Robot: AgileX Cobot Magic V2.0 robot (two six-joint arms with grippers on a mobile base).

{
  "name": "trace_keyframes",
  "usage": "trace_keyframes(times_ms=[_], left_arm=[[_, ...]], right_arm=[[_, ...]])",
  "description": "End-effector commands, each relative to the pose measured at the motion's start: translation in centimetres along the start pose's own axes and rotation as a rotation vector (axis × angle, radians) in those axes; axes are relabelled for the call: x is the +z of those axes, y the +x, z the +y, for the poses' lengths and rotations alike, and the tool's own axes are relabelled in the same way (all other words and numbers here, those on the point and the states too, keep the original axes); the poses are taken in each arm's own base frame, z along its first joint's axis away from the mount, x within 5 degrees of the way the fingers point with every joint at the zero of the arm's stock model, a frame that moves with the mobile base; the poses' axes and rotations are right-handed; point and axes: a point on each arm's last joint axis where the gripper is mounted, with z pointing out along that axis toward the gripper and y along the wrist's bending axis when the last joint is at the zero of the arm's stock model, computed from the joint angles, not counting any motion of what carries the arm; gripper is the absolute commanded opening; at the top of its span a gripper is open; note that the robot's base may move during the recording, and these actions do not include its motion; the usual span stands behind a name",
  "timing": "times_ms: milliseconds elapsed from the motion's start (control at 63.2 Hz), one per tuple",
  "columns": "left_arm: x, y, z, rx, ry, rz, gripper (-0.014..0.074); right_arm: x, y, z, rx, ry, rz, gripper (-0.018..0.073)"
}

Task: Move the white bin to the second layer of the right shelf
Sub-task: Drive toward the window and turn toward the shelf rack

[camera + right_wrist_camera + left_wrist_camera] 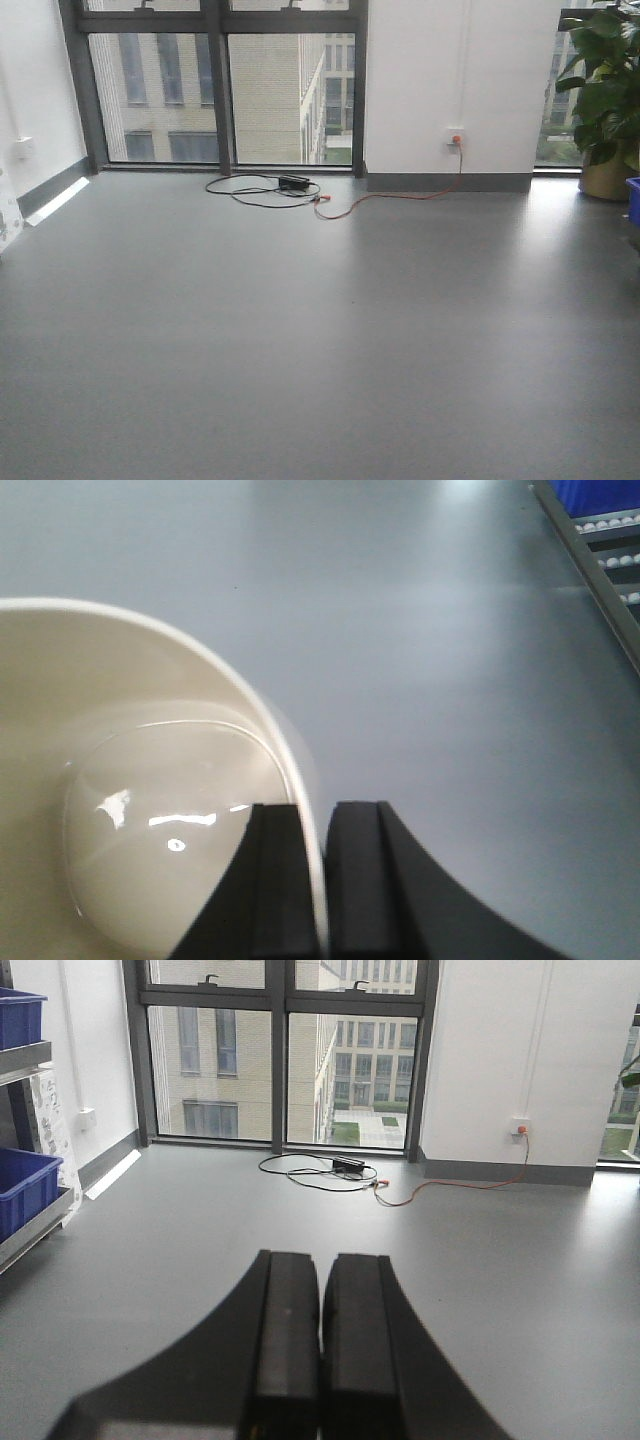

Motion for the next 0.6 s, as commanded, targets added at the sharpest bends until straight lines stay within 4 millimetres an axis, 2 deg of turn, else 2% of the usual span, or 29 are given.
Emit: trace_keyframes(times_ms=[0,585], left_arm=[[-0.04,0.08,0.02,-0.011,0.004,-0.071,0.0085],[-0.04,0.08,0.02,-0.011,0.004,-0.071,0.0085]], right_arm=[[-0.52,-1.76,0.17,0.001,-0.012,-0.124,0.0055],[-0.52,-1.76,0.17,0.001,-0.012,-0.124,0.0055]])
